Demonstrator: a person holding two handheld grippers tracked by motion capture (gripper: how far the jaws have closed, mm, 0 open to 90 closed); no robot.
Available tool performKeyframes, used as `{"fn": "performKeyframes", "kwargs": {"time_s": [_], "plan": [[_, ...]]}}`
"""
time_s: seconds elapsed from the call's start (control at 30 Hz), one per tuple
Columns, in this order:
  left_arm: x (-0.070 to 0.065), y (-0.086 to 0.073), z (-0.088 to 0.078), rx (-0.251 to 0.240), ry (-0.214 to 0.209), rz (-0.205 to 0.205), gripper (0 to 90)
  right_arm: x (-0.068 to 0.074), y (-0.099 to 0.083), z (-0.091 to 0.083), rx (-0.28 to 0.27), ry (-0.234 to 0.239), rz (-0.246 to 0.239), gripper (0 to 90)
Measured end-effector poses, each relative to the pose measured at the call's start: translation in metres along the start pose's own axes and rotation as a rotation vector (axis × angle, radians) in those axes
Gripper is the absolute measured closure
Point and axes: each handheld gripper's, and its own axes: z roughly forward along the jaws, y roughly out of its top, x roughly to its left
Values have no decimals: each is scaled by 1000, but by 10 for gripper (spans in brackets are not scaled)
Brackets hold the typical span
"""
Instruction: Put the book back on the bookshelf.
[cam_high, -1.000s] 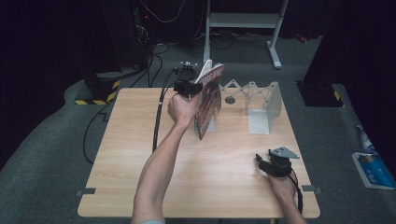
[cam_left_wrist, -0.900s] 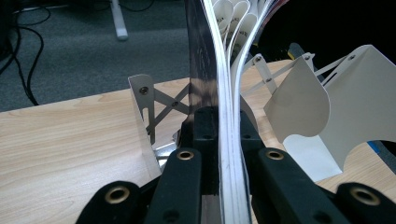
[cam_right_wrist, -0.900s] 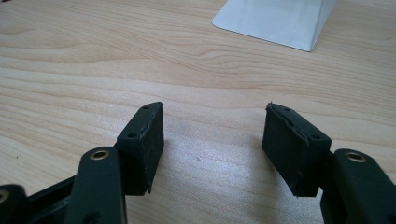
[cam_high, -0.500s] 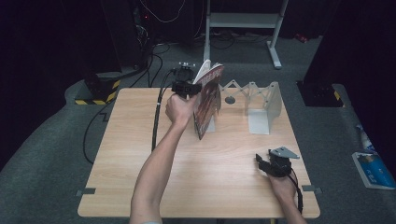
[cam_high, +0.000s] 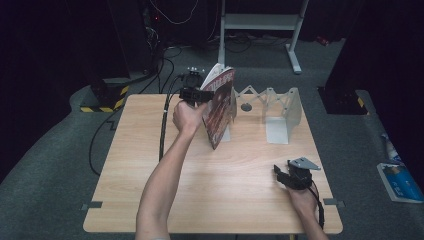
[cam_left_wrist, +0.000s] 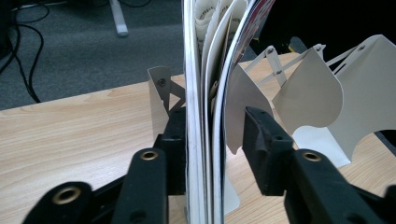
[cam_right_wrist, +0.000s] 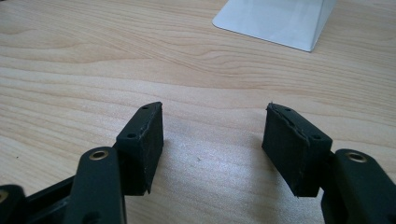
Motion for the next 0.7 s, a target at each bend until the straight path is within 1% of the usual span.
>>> {"fn": "performKeyframes", "kwargs": {"time_s": [0.17,0.23,0.3,0.4,0.7], "plan": [[1,-2,2,1,6,10,537,0,0,0,-1,0,0,379],[1,-3,2,-4,25,36,527,0,0,0,0,0,-1,379],[1,-3,1,-8,25,47,513,0,0,0,0,0,0,379],[2,-4,-1,-17,12,32,493,0,0,0,-1,0,-1,379],[5,-4,-6,-30,-21,30,447,0,0,0,-1,0,0,379]]}}
